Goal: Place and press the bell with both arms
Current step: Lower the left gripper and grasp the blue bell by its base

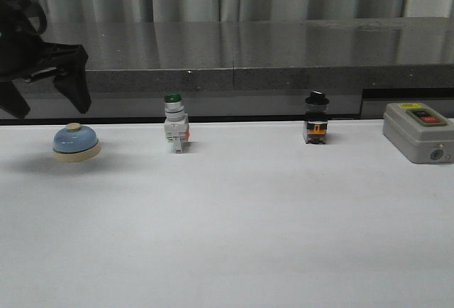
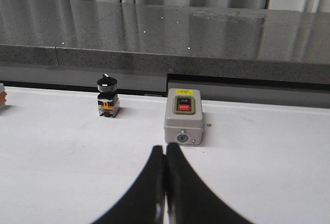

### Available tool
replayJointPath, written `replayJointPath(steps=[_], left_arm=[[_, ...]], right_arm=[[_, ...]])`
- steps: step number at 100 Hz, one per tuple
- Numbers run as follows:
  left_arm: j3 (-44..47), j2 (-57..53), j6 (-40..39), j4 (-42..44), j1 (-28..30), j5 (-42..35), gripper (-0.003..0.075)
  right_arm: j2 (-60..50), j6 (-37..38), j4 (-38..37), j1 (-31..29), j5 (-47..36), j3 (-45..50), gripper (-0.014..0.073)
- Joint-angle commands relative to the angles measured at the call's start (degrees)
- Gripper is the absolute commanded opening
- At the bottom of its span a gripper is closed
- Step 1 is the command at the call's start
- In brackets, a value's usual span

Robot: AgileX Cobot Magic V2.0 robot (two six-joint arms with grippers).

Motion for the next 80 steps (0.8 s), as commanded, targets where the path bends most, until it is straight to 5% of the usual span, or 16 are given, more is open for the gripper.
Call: replayJointPath(steps=[1,57,66,80], left_arm=[[-3.12,-1.25,0.48,-0.57,-0.58,-2.37,0.0636],[-6.90,7.15,1.38,-0.47,-0.68,-3.64,0.0631],[-6.90,7.78,1.38,-0.47,-0.68,-3.50,0.0558],[-7.01,8.02,1.38,-0.47,-0.68,-2.78,0.0321]], right_arm=[[-0.86,-0.50,0.00,-0.31,-4.84,-0.76,-0.0060],[-0.86,-0.50,0.00,-0.31,-4.84,-0.76,-0.0060],[-0.86,-0.50,0.00,-0.31,-4.84,-0.76,-0.0060],[-0.86,-0.50,0.00,-0.31,-4.84,-0.76,-0.0060]])
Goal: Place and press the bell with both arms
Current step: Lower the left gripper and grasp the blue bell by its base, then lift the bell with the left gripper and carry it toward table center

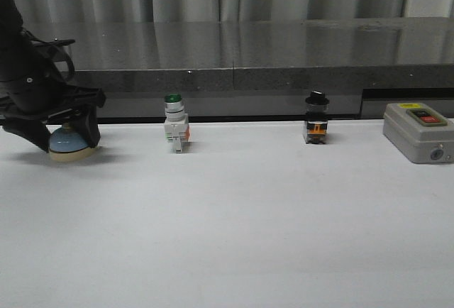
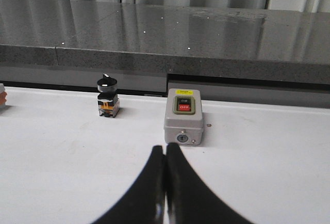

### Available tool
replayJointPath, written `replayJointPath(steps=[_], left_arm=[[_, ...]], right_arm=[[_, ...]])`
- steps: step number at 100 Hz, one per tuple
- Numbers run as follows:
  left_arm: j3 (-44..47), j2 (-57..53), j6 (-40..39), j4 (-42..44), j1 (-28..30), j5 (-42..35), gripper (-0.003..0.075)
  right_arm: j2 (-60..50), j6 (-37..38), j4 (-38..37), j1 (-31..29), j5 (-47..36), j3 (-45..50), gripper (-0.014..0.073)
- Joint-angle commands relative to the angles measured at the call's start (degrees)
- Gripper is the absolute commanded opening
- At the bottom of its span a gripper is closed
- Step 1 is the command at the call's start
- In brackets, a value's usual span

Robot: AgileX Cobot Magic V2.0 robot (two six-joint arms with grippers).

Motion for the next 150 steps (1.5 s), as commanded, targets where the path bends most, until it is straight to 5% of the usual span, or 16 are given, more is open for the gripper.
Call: replayJointPath(steps=[1,17,31,74,101,150], left_arm=[[-1.66,-2.88,0.08,-0.42,-0.35,-0.99,0.0295],[-2.99,-2.88,0.08,-0.42,-0.35,1.84,0.0069],[-5.77,-3.72,0.20,0.34,-0.35,7.32,-0.0016],[-6.65,-21.60,1.57,0.60,-0.77,19.56,-0.0020],[-6.65,-28.76,2.61,0.60,-8.52,23.02,-0.0020],[-6.65,-18.34,2.61,0.60,-28.53,10.55,-0.0020]], right_arm=[[-0.86,-0.50,0.00,-0.31,-4.84,-0.76,-0.0060],[-0.86,-0.50,0.00,-0.31,-4.84,-0.76,-0.0060],[-0.86,-0.50,0.00,-0.31,-4.84,-0.76,-0.0060],[-0.86,-0.50,0.00,-0.31,-4.84,-0.76,-0.0060],[-0.86,-0.50,0.00,-0.31,-4.84,-0.76,-0.0060],[-0.86,-0.50,0.00,-0.31,-4.84,-0.76,-0.0060]])
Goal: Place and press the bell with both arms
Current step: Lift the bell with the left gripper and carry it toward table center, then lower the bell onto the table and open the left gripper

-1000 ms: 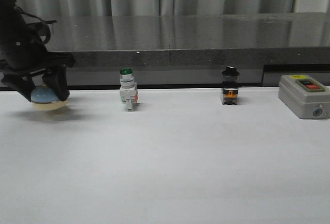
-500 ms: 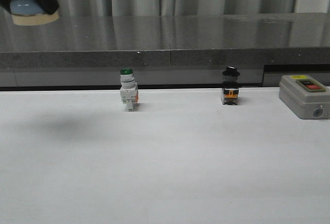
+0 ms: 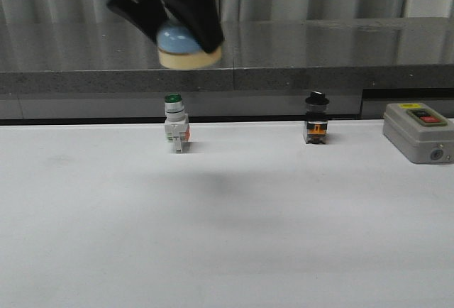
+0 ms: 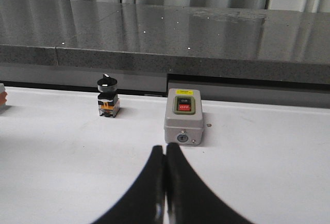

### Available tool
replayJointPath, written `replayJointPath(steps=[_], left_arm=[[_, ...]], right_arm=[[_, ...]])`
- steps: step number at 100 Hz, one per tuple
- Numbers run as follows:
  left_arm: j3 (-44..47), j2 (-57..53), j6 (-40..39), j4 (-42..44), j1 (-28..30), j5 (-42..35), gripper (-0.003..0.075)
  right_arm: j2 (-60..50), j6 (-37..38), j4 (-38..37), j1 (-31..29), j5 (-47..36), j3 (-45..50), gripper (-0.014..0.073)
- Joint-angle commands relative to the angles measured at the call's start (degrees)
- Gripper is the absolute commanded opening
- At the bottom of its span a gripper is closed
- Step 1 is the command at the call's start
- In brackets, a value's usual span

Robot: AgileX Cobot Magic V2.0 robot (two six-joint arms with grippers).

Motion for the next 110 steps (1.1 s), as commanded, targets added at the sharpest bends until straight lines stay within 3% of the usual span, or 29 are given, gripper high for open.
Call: replayJointPath(steps=[1,48,86,100,110], left_arm=[[-1.71,0.41,0.03,-1.11,-2.29,-5.30,-0.0020],[-1.71,15.63,0.03,-1.64,-7.47,-10.75,-0.0020],[-1.71,17.22,0.03,-2.43,-7.52,-10.95,-0.0014],[-1.71,17.22,0.03,-2.52,-7.52,-10.58,0.0102],[-1.71,17.10,0.03,-2.55,-7.52,-9.77,0.0260]], right_arm=[[-0.86,-0.50,0.00,-0.31,-4.74,-0.76,-0.0060],[-0.86,-0.50,0.00,-0.31,-4.74,-0.76,-0.0060],[-0.86,-0.50,0.00,-0.31,-4.74,-0.76,-0.0060],[-0.86,-0.50,0.00,-0.31,-4.74,-0.76,-0.0060],[-0.86,-0.50,0.00,-0.31,-4.74,-0.76,-0.0060]])
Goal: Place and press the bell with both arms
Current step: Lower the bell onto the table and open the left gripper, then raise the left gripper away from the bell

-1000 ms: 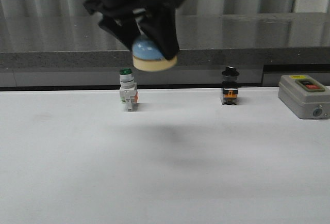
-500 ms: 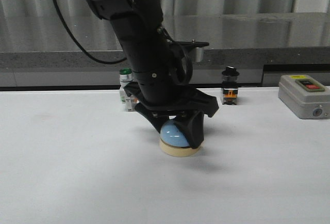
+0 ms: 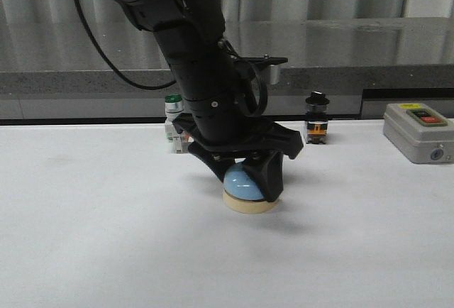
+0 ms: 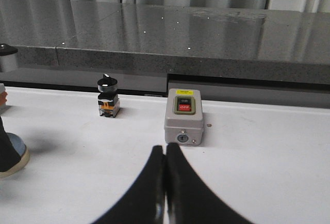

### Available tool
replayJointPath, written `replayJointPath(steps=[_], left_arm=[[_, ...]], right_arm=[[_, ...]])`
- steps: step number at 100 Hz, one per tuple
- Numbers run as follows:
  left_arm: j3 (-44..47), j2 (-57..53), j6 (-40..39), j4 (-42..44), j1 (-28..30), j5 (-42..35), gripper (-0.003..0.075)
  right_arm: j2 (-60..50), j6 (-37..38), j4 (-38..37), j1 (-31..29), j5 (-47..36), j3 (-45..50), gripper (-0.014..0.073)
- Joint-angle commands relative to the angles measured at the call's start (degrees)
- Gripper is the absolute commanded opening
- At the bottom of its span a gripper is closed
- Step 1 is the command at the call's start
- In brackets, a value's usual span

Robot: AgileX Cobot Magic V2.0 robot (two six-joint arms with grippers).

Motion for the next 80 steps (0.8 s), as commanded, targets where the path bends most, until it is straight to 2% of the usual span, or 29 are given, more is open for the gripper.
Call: replayJointPath(steps=[1,16,26,59,80], left_arm=[[-1.38,-2.81,0.03,-0.90,-0.49,-0.22,0.0272],[-1.97,-4.13,0.03,-0.90,-0.49,0.88,0.0506],[-2.75,-5.51,0.03,-1.00,-0.49,1.74,0.0574],[-3.03,-13.18,0.03,-0.70,-0.49,4.34,0.0579],[-3.03,-21.54,-0.08,-0.30,1.62,1.47,0.0577]], right_arm=[[-0.86,-0.50,0.00,-0.31,-4.74,-0.76,-0.0060],[-0.86,-0.50,0.00,-0.31,-4.74,-0.76,-0.0060],[-0.86,-0.50,0.00,-0.31,-4.74,-0.76,-0.0060],[-0.86,-0.50,0.00,-0.31,-4.74,-0.76,-0.0060],[-0.86,-0.50,0.00,-0.31,-4.74,-0.76,-0.0060]])
